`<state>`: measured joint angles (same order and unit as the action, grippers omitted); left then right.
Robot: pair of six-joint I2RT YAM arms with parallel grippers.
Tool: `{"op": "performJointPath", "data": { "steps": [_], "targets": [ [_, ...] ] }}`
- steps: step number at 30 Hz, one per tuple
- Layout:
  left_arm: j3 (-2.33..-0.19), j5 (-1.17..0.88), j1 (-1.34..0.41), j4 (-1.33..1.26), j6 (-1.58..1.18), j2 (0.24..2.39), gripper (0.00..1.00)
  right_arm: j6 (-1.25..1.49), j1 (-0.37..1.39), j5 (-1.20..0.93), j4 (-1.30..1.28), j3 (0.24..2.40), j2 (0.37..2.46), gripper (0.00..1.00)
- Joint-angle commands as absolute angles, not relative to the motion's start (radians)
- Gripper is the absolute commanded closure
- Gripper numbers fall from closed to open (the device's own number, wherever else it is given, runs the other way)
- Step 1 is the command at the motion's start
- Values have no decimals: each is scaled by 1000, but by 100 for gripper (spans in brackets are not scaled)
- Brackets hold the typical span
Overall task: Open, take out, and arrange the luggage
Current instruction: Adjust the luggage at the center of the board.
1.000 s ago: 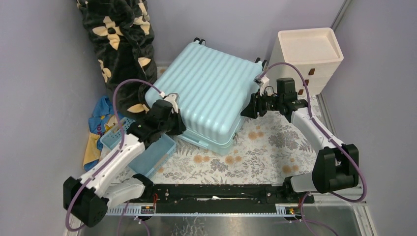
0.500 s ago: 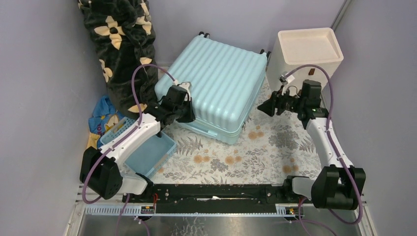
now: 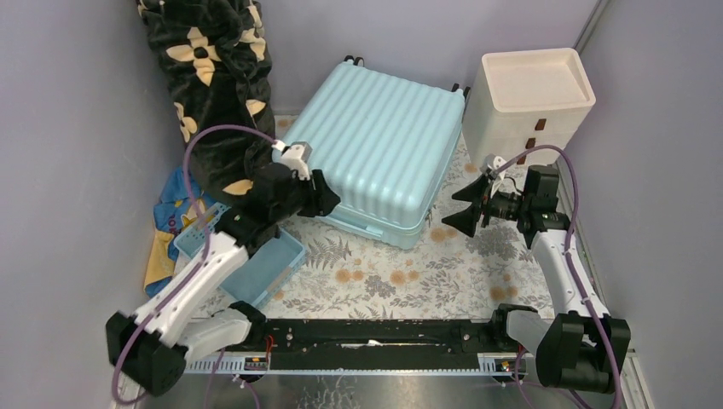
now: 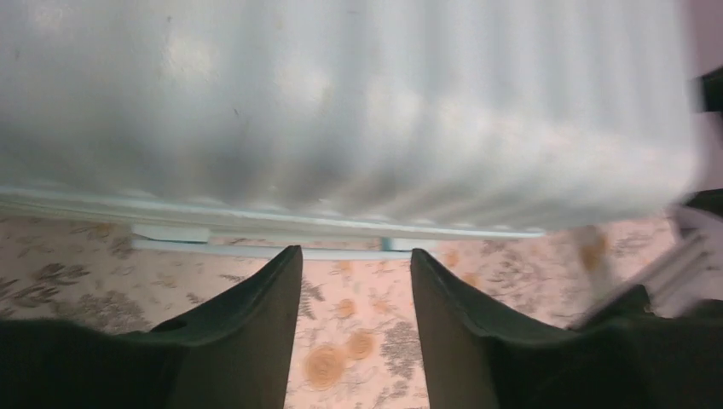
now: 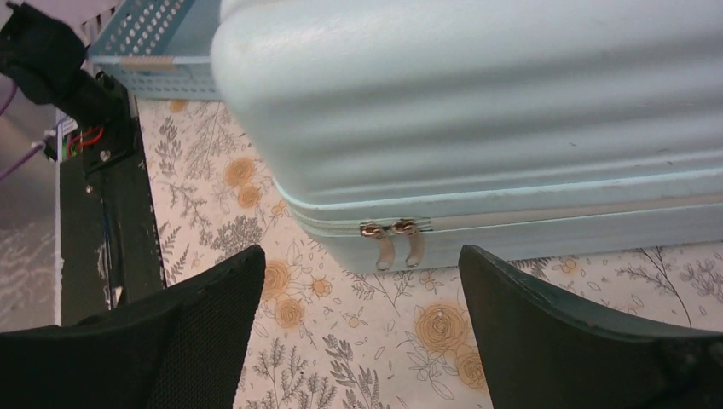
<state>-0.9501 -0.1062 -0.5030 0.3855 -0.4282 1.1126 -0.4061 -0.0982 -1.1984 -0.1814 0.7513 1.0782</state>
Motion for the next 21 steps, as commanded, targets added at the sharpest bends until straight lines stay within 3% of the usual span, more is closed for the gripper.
{"op": "performJointPath", "data": {
  "steps": [1, 4, 7, 16, 21],
  "targets": [
    [-816, -238, -496, 182, -442, 924, 38, -748, -98, -1330, -291, 712, 1031, 6],
    [-731, -272, -492, 102, -472, 811, 15, -830, -98, -1343, -344, 694, 1036, 3],
    [-670, -317, -492, 10, -486, 728, 2, -843, -98, -1335, -356, 698, 1073, 3],
    [-561, -493, -492, -282, -447, 710, 1, -1230, -94, -1353, -616, 715, 1229, 11],
    [-589, -562, -492, -331, -322, 752, 1, -1260, -91, -1359, -598, 701, 1255, 21]
  ]
}}
